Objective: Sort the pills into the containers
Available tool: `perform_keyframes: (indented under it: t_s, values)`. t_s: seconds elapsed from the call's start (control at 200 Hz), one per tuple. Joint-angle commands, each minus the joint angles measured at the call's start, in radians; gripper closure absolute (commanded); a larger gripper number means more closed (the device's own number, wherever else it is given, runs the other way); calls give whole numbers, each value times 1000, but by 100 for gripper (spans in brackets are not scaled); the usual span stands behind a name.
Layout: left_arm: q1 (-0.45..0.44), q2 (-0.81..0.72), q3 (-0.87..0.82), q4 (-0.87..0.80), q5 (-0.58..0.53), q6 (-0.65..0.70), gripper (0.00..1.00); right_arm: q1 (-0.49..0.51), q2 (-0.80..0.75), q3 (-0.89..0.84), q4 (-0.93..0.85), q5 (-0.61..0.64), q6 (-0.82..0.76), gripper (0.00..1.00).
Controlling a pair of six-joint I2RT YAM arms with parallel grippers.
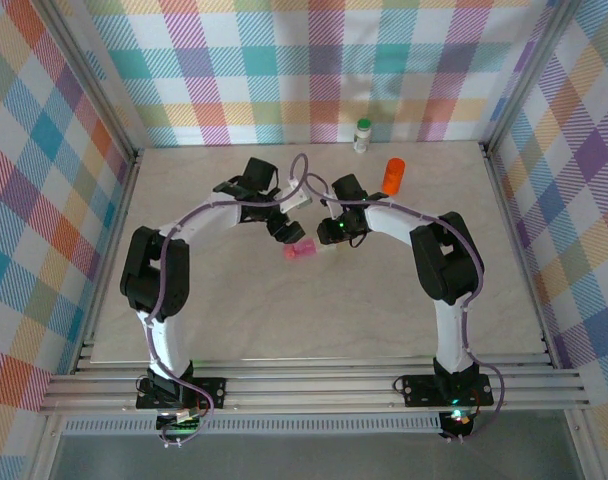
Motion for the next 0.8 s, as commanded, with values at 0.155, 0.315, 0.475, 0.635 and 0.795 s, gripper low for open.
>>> perform_keyframes:
  t_s: [0.155, 0.315, 0.475, 0.635, 0.795]
  values:
    - [-38, 83, -20, 56, -53, 55, 13, 8, 113, -59, -162, 106, -25, 58]
    - [-54, 117, -23, 54, -104, 92, 13, 8, 112, -60, -162, 101, -25, 58]
    - [-57, 131, -29, 39, -101, 107, 12, 7, 114, -60, -162, 99, -26, 58]
    - [-58, 126, -30, 38, -71, 90, 11, 7, 112, -61, -162, 98, -27, 58]
    - [-67, 87, -51, 30, -41, 97, 8, 7, 114, -59, -164, 96, -27, 58]
